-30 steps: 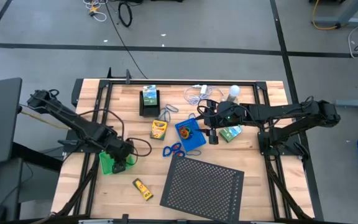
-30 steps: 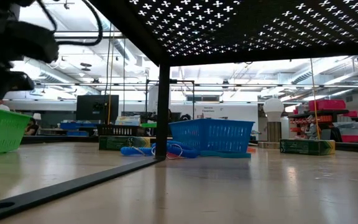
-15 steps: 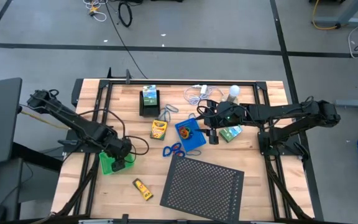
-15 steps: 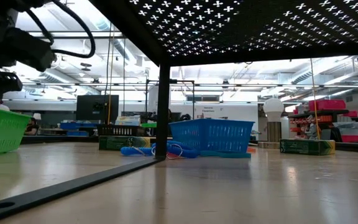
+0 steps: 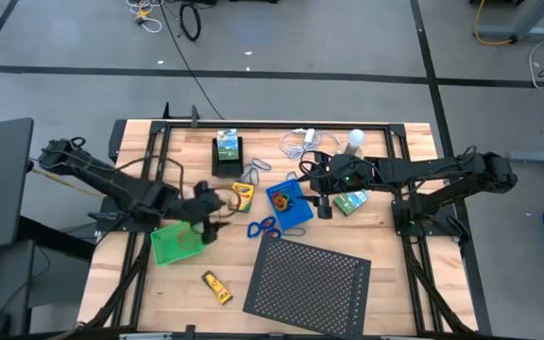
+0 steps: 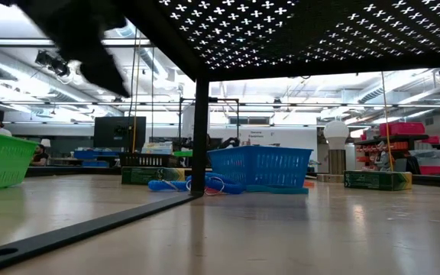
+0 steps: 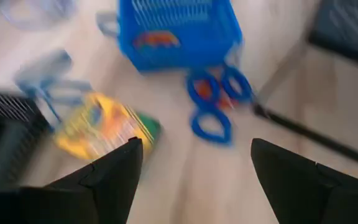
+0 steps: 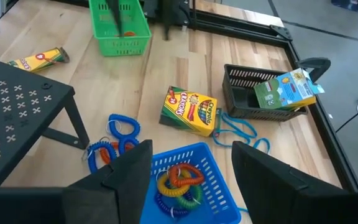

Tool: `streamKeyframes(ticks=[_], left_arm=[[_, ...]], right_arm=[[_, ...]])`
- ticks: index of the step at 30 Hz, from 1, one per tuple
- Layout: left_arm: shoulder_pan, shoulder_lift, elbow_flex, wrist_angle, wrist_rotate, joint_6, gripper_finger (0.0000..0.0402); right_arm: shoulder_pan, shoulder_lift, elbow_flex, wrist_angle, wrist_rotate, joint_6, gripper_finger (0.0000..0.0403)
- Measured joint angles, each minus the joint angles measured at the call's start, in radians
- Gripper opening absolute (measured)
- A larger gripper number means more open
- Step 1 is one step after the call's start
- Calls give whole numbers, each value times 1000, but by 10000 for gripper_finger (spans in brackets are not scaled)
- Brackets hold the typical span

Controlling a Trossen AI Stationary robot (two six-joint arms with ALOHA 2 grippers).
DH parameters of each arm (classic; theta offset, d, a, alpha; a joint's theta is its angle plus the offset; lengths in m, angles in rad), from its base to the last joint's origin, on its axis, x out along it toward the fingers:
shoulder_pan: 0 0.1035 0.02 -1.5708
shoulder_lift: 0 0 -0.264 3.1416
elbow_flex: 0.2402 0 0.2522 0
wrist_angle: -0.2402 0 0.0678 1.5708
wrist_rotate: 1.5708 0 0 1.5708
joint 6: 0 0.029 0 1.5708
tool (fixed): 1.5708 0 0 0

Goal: Pick & Place Office Desk Supplies
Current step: Put the top blue rubber band into the green bin

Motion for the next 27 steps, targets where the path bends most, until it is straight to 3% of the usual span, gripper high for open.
streamKeyframes(ticks=[3, 9, 14, 22, 27], left_arm=[[121, 3, -27, 113, 36, 132, 308], [399, 107, -55, 355, 288, 345, 307], [574, 261, 3, 370, 429, 479, 307], [655, 502, 232, 147, 447, 717, 307], [684, 602, 358, 75, 401, 809, 307]], right_arm=[[-4, 0, 0, 0, 0, -18, 228], [-32, 0, 0, -1, -1, -56, 228], [-60, 0, 0, -13, 0, -81, 228], [-105, 0, 0, -48, -4, -118, 228], [-122, 0, 0, -67, -4, -133, 228]])
